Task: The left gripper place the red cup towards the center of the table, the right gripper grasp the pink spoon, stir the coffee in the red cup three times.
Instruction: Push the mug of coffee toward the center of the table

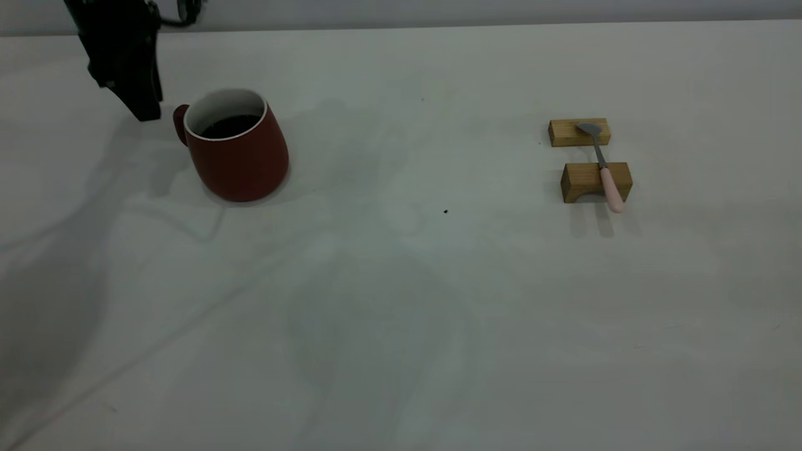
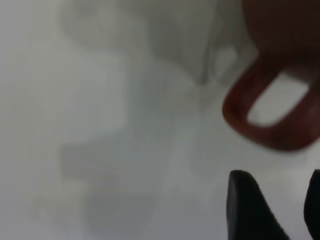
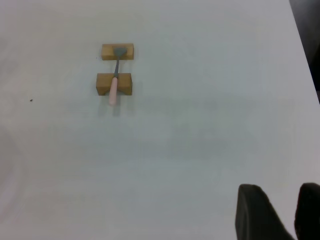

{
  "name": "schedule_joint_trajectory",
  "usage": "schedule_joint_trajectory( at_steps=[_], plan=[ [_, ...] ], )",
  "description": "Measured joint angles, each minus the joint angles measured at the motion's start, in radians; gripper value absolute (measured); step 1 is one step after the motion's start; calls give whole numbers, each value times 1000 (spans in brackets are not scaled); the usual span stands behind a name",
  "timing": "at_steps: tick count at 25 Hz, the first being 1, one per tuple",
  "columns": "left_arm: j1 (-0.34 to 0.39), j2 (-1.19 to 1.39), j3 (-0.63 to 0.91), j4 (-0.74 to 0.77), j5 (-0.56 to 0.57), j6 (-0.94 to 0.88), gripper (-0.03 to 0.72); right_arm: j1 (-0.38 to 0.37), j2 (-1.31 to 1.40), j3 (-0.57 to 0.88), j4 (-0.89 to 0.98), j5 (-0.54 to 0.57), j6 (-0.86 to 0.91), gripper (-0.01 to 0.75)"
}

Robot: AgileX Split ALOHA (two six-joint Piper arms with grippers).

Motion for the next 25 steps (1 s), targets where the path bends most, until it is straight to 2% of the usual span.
schedule_joint_trajectory(
  at_steps=[4, 11, 17, 25],
  plan=[
    [0, 8, 0, -80, -30, 80, 355, 0, 0, 0, 0, 0, 0, 237],
    [-10, 29, -3, -84, -36, 102, 355, 0, 0, 0, 0, 0, 0, 237],
    [-77, 37, -4, -75, -38, 71, 355, 0, 0, 0, 0, 0, 0, 237],
    [-160, 50, -4, -91, -40, -77, 355, 0, 0, 0, 0, 0, 0, 237]
  ],
)
